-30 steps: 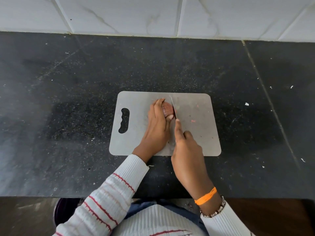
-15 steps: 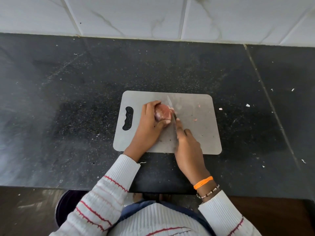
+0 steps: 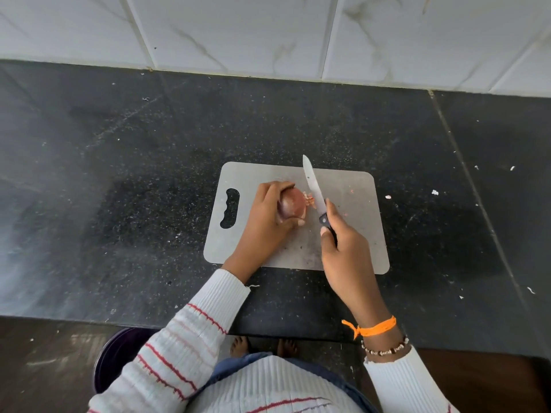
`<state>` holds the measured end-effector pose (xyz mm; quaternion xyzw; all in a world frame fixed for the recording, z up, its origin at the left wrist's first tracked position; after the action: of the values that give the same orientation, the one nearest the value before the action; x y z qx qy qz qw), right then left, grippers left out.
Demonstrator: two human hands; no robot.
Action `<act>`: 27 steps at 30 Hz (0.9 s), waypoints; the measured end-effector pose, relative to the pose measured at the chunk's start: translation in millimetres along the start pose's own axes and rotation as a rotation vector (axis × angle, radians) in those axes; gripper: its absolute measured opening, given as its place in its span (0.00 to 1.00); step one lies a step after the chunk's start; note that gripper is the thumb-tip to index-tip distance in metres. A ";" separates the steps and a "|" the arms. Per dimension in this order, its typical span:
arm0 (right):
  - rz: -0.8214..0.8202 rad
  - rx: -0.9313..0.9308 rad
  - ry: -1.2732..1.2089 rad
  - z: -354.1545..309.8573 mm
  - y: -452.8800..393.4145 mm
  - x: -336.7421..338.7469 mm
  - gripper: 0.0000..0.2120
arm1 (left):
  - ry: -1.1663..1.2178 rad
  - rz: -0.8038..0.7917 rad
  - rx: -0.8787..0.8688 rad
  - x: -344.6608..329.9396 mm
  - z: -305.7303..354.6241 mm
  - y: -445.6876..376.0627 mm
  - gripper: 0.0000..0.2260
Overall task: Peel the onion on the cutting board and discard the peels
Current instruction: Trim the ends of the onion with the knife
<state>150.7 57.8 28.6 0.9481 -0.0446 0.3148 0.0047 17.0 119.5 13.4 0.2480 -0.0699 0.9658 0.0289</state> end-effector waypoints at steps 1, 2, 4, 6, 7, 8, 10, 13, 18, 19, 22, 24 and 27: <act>-0.002 0.035 0.046 -6.6 4.8 -1.1 0.23 | -0.010 0.011 -0.013 0.0 1.6 0.8 0.29; -0.007 0.070 0.099 -12.3 9.5 -3.3 0.24 | -0.011 0.024 -0.014 1.3 2.4 1.6 0.28; -0.011 0.104 0.169 -16.4 14.7 -7.2 0.25 | 0.017 0.036 0.002 5.6 2.0 1.8 0.23; -0.003 0.097 0.179 -12.8 13.9 -6.1 0.25 | 0.027 0.023 0.005 8.9 1.6 0.9 0.18; 0.007 0.087 0.181 -10.1 13.2 -3.9 0.25 | 0.030 0.007 0.015 9.4 0.4 0.5 0.18; 0.016 0.081 0.186 -8.2 13.7 -1.6 0.24 | 0.043 -0.016 0.045 8.9 -1.8 0.6 0.20; 0.017 0.095 0.193 -8.6 18.4 0.6 0.24 | 0.082 -0.076 0.126 5.4 -8.2 1.7 0.25; -0.007 0.115 0.216 -13.0 28.4 0.1 0.25 | 0.090 -0.128 0.167 2.8 -12.7 4.1 0.28; 0.016 0.112 0.223 -16.6 36.1 6.2 0.25 | 0.144 -0.073 0.134 4.9 -8.4 12.8 0.30; 0.019 0.108 0.221 -17.2 36.8 6.5 0.25 | 0.093 -0.044 0.081 5.3 -3.1 13.2 0.30; 0.024 0.094 0.212 -17.5 37.3 6.2 0.25 | 0.013 0.017 -0.018 4.7 4.9 12.6 0.29; 0.017 0.080 0.204 -16.3 38.0 5.1 0.26 | 0.034 0.050 -0.007 6.3 3.0 13.1 0.29; 0.006 0.075 0.214 -17.3 40.5 4.4 0.26 | 0.074 0.066 0.007 9.6 5.0 13.2 0.22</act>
<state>140.3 17.7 44.3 0.9084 -0.0346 0.4157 -0.0269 9.8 106.0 20.8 0.2096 -0.0738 0.9750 -0.0012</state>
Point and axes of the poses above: each hand's wrist, its own y-axis away from the middle knuckle, its own x-axis out of the back of the hand, z = x × y, the point moved 9 cm from there along -y, towards the middle knuckle, and after that the axes turned 3 degrees about x, right-handed, at the moved point
